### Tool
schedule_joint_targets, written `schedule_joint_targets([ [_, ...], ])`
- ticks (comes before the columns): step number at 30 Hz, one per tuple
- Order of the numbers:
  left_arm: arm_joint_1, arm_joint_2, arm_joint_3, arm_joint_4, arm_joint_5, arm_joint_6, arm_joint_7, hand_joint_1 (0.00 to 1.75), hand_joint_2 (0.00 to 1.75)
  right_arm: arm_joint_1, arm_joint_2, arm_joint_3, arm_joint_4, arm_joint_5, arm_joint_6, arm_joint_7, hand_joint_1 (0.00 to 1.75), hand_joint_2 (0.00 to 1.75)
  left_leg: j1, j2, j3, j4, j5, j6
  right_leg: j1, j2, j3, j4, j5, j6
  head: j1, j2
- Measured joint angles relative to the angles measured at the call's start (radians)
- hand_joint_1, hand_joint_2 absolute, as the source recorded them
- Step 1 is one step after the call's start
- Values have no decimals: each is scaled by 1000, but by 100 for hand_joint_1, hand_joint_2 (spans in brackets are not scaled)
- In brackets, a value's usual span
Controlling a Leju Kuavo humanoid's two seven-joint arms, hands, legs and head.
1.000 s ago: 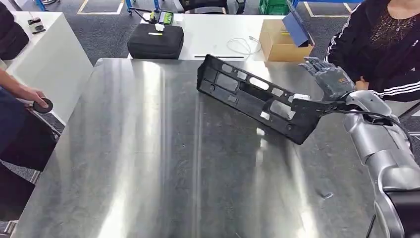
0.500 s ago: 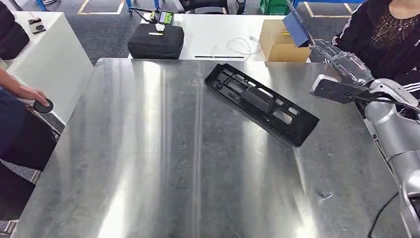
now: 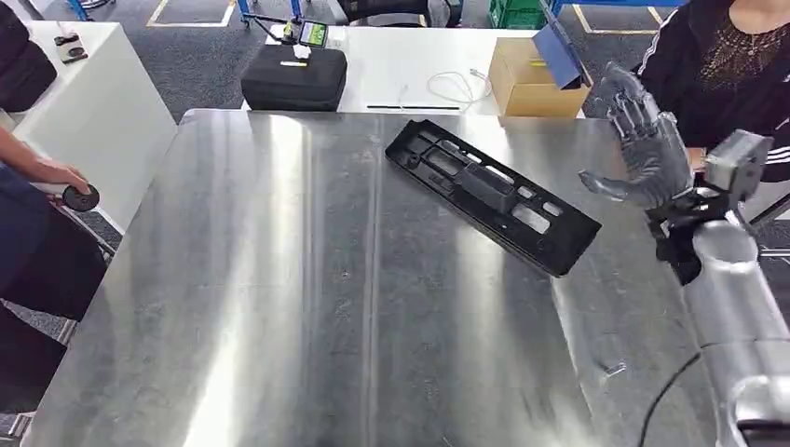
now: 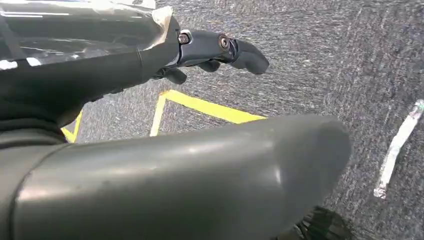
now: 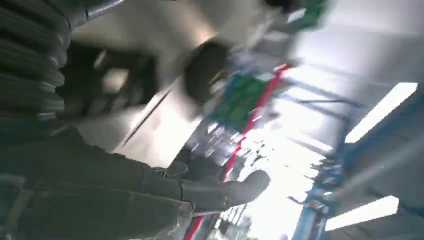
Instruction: Take the parts from the cabinet and place them on the table.
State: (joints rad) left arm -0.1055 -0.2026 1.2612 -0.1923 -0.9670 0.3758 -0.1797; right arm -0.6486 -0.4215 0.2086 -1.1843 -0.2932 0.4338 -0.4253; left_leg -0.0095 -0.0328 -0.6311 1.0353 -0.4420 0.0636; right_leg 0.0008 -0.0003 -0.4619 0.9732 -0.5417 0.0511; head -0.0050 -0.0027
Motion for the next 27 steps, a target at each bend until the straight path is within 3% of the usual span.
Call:
schedule_joint_targets([
  [3,0,-1,0,0,0,7,7,0,0,154,58,-24,-149,-43,-19,1,0,175,0,0,0,0,-1,-1,0,0,-1,0,-1,-1,1,0],
  [9,0,-1,0,0,1,6,25,0,0,429,173,31,-379,86,-107,-57,0,175,2,1,1,-1,-1,-2,2,0,-8,0,-2,-3,1,0],
  [13,0,1,3,0,12,-7,30,0,0,484,199,47,-437,86,-119,-82,0,175,-1,1,3,0,-5,-3,-1,1,-7,-2,-3,-4,0,0],
  [19,0,6,4,0,16,-19,25,0,0,560,220,60,-521,119,-134,-74,0,175,-13,1,4,1,-12,7,-13,2,-6,-5,-6,4,0,0],
  [21,-1,6,4,0,16,-23,23,0,0,568,222,61,-542,123,-135,-72,0,175,0,3,17,-17,-6,15,-15,1,2,0,-13,10,0,0],
  [22,-1,6,4,0,16,-24,23,0,0,568,223,63,-547,123,-136,-72,0,175,1,4,23,-20,-7,16,-13,1,-12,33,-26,10,3,0],
  [25,-2,6,4,0,16,-26,23,0,0,577,223,64,-550,123,-137,-72,0,175,4,7,27,-20,-12,22,-16,1,-142,257,-108,1,4,0],
  [26,-2,6,4,0,16,-26,23,0,0,583,223,64,-550,123,-137,-72,0,175,4,7,28,-20,-14,20,-18,1,-186,317,-114,7,5,0],
  [27,-1,6,4,0,16,-26,23,0,0,586,223,64,-550,123,-137,-72,0,175,6,6,30,-20,-16,18,-21,1,-198,317,-97,17,4,0],
])
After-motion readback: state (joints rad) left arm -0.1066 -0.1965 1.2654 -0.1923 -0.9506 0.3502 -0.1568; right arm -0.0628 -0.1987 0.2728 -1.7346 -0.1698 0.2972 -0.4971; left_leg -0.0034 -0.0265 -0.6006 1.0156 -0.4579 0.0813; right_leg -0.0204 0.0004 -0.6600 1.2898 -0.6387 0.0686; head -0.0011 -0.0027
